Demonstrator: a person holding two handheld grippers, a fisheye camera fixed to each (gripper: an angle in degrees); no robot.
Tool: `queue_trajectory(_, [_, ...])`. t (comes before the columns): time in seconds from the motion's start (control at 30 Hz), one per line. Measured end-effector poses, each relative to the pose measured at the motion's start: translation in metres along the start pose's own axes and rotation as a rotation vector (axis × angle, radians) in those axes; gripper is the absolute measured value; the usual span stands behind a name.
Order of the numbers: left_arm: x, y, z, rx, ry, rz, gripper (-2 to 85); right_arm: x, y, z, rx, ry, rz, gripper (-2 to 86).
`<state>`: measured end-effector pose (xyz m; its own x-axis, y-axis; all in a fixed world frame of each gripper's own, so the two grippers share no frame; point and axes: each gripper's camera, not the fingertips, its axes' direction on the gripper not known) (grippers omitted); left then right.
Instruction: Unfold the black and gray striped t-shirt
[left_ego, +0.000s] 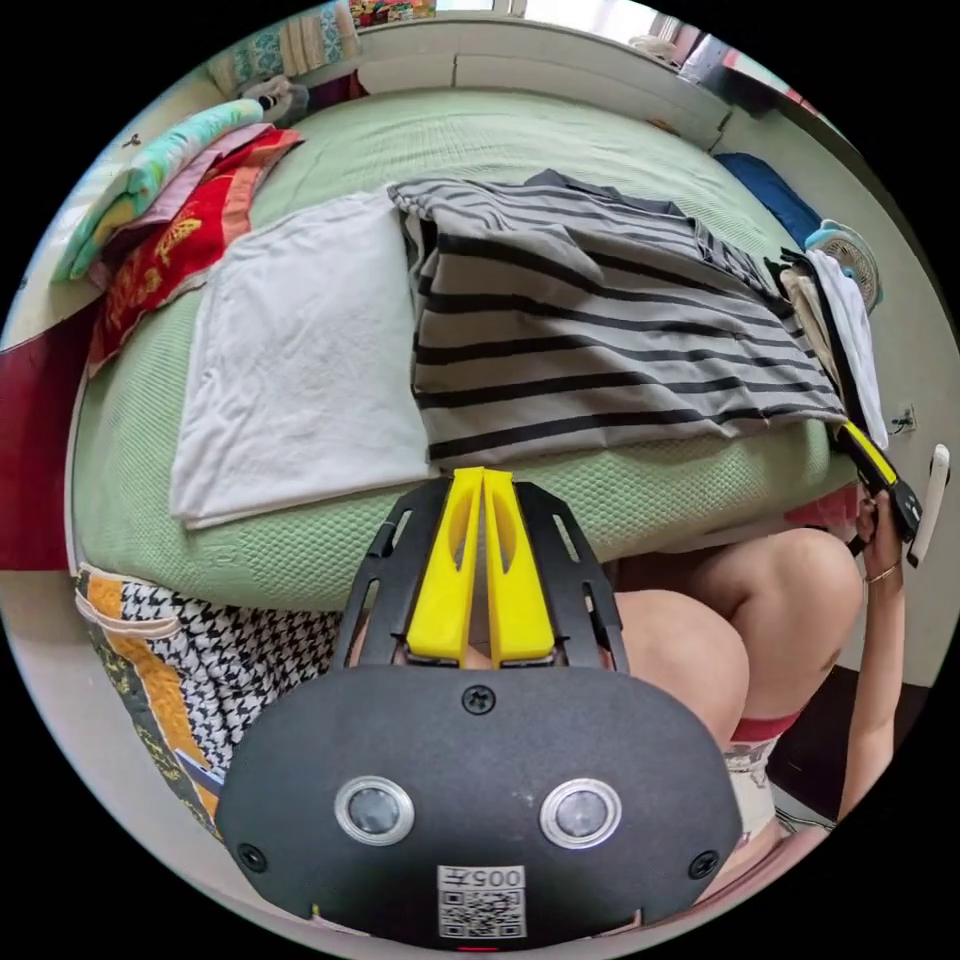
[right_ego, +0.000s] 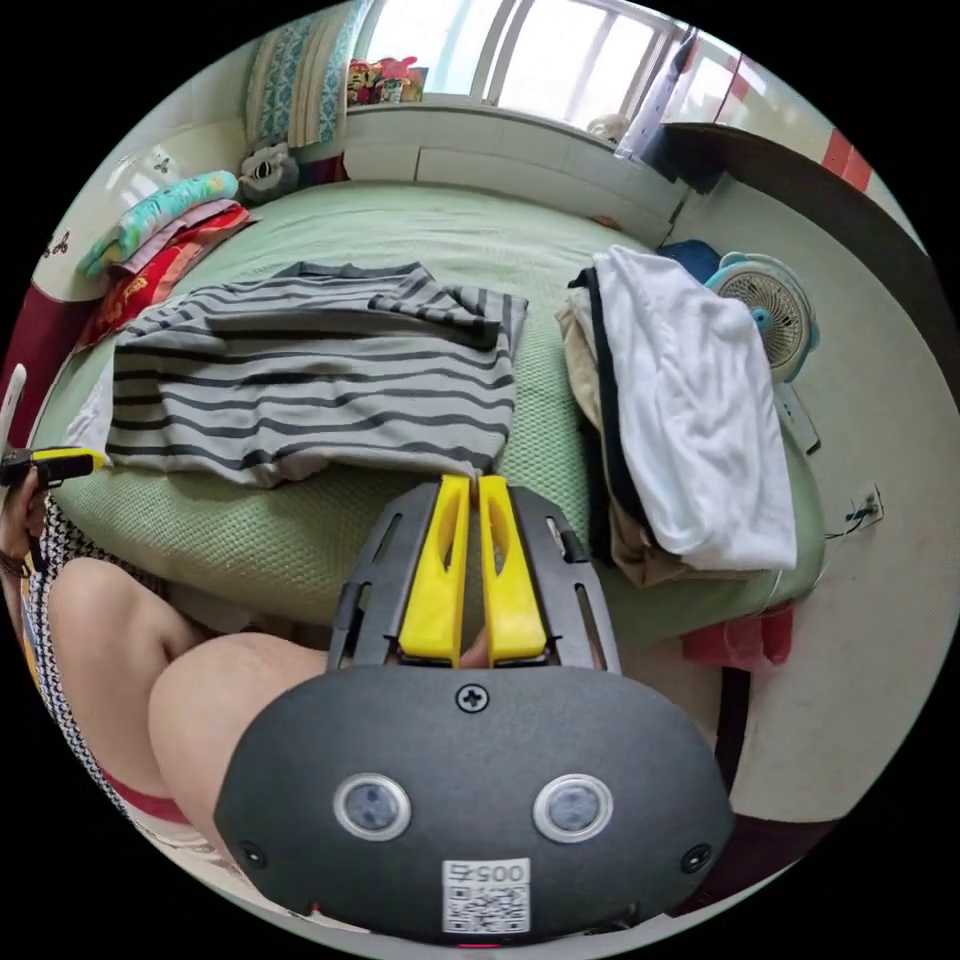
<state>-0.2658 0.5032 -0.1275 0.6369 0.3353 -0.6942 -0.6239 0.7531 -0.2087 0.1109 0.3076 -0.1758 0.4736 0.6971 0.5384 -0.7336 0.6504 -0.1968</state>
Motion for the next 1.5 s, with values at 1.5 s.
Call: queue_trajectory(1.5, [0.028,0.019,0.003,0.016,-0.016,-0.012,-0.1,-0.031,-0.099,0.029,-0.01,-0.183,-0.023,-0.5])
